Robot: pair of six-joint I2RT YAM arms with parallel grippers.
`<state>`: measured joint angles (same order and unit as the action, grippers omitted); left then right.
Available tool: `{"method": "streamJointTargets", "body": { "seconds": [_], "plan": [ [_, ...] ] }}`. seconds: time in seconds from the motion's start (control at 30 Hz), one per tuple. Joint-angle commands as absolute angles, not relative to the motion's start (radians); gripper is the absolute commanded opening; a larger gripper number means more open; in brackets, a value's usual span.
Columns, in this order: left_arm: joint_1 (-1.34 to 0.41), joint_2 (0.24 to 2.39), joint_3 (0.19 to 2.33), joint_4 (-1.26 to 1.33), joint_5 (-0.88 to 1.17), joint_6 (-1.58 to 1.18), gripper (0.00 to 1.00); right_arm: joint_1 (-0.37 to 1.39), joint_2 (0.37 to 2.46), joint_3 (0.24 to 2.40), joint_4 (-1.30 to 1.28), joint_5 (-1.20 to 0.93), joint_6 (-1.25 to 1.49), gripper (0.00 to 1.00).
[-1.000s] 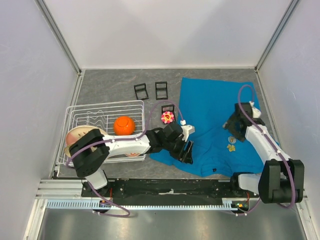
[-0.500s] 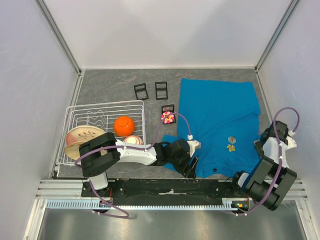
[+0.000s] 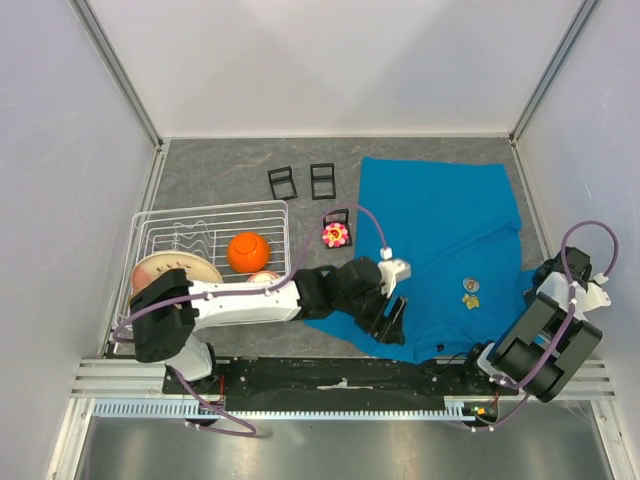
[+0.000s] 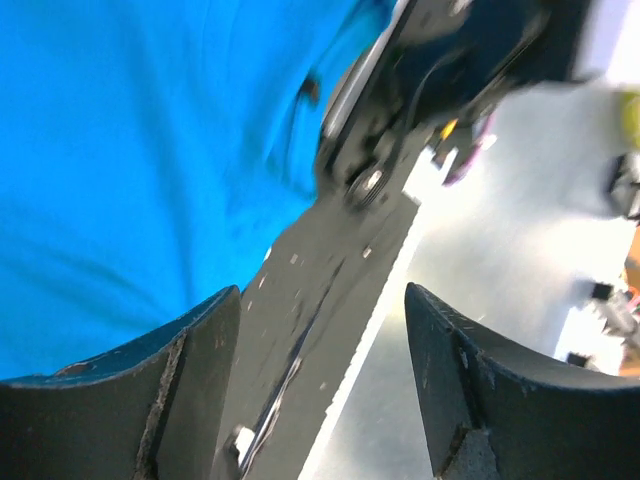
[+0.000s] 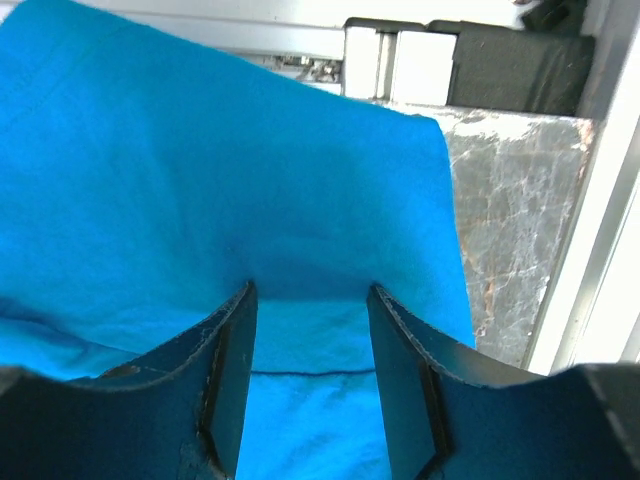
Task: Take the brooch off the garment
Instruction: Place the brooch in the brooch box, then adjust the brooch on the clothes.
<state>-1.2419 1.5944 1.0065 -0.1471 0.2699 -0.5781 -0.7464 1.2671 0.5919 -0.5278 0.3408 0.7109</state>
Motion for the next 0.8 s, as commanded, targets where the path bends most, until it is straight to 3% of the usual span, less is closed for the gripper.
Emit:
{"method": "streamJointTargets", "body": {
  "seconds": [0.0, 0.13, 0.27, 0.37, 0.5, 0.63, 0.77],
  "plan": [
    [-1.174, 1.584, 1.153, -0.115, 0.353, -0.580, 0.74, -0.746, 1.217, 0.632, -0.488, 0.405, 0.640, 0.57],
    [-1.056, 1.744, 1.255, 0.032, 0.500, -0.689, 0.72, -0.521, 1.082, 0.608, -0.482, 0.338, 0.631, 0.63],
    [-1.025, 1.978, 1.504, 0.094, 0.641, -0.715, 0.64, -0.286, 1.032, 0.612, -0.515, 0.336, 0.627, 0.68],
    [-1.020, 2.159, 1.682, 0.092, 0.724, -0.736, 0.58, -0.226, 1.170, 0.644, -0.578, 0.302, 0.647, 0.67],
    [-1.014, 2.290, 1.813, 0.066, 0.744, -0.738, 0.58, -0.158, 1.223, 0.680, -0.606, 0.273, 0.689, 0.55],
    [-1.012, 2.371, 1.885, 0.051, 0.782, -0.765, 0.52, -0.134, 1.252, 0.713, -0.600, 0.241, 0.661, 0.55],
    [-1.002, 2.402, 1.872, 0.046, 0.781, -0.807, 0.46, -0.049, 1.288, 0.744, -0.612, 0.213, 0.663, 0.65]
  ]
}}
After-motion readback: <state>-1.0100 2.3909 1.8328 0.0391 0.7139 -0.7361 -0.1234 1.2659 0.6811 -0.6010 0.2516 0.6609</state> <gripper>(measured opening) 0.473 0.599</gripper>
